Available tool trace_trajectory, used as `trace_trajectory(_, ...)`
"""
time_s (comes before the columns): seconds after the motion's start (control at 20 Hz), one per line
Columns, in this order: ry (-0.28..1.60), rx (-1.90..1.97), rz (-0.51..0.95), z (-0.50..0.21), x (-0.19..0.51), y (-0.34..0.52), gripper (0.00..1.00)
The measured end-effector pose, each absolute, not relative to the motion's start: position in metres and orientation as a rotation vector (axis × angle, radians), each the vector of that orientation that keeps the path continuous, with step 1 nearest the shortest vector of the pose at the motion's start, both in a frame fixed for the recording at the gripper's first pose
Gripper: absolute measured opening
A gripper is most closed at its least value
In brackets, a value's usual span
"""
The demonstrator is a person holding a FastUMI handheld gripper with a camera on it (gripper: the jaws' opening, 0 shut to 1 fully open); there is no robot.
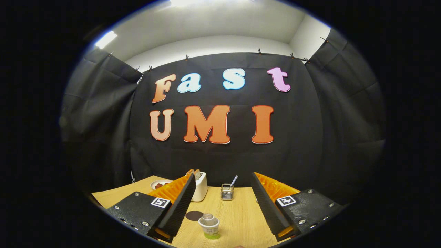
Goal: Take the bottle from table, then pour the juice into the cup, finally place the bottle on the coaster
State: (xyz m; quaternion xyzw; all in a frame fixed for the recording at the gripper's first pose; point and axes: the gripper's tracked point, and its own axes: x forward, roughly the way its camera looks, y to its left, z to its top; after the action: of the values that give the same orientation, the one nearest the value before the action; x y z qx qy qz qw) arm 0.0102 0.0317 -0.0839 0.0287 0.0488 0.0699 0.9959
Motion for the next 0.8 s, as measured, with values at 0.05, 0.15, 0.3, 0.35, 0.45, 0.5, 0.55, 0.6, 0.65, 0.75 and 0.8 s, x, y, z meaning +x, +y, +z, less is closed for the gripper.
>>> trace_trajectory(0.05, 0.106, 0.057, 0.144, -0.09, 0.009, 0.032, 0.96)
trace_trajectory(0.15, 0.127, 0.054, 0.153, -0.106, 0.008, 0.035, 0.97)
trace_trajectory(0.3, 0.166, 0.06, 0.176, -0.135, 0.004, 0.044, 0.97)
trace_trajectory(0.35, 0.189, 0.057, 0.187, -0.148, 0.003, 0.048, 0.97)
trace_trajectory(0.45, 0.231, 0.055, 0.197, -0.176, 0.002, 0.055, 0.97)
trace_trajectory(0.5, 0.244, 0.054, 0.2, -0.188, 0.001, 0.058, 0.97)
trace_trajectory(0.55, 0.255, 0.052, 0.202, -0.199, 0.001, 0.062, 0.97)
trace_trajectory(0.6, 0.268, 0.053, 0.205, -0.211, 0.001, 0.066, 0.97)
trace_trajectory(0.65, 0.282, 0.05, 0.207, -0.224, 0.001, 0.068, 0.97)
trace_trajectory(0.75, 0.331, 0.04, 0.224, -0.254, -0.002, 0.075, 0.97)
trace_trajectory(0.8, 0.343, 0.035, 0.24, -0.264, -0.004, 0.081, 0.97)
